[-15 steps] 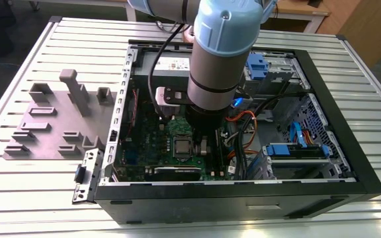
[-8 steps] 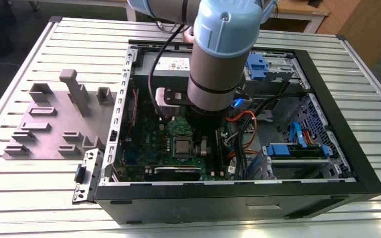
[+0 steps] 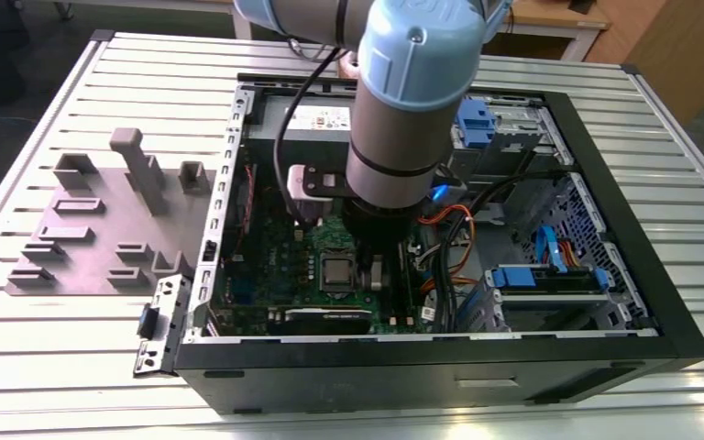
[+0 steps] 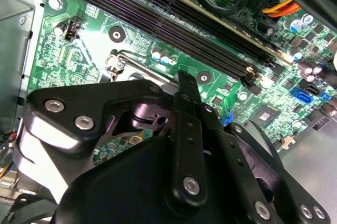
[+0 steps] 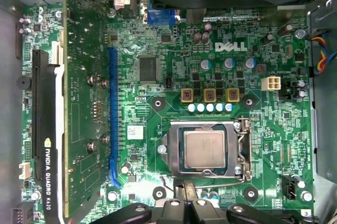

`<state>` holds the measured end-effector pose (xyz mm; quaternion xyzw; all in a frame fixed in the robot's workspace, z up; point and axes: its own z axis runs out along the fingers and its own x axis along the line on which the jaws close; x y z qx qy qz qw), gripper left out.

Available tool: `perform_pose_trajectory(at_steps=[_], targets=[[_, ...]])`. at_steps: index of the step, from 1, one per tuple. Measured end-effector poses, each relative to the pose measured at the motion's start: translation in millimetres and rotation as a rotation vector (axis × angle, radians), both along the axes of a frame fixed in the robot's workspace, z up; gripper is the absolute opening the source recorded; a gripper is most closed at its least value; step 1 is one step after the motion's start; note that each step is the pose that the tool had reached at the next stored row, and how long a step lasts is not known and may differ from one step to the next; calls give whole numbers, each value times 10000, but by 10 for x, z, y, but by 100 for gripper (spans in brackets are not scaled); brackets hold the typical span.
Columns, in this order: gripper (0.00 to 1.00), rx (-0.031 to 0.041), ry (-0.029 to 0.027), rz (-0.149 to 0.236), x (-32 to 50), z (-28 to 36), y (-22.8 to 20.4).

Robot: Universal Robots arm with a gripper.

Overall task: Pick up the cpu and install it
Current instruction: 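Close the cpu cover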

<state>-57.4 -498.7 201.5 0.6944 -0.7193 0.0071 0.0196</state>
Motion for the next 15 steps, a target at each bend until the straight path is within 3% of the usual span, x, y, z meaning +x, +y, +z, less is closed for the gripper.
perform_pose_trajectory(at_steps=[7, 15], targets=[[11, 12, 1, -1, 0, 0, -40], [11, 135, 0, 0, 10, -11, -39]])
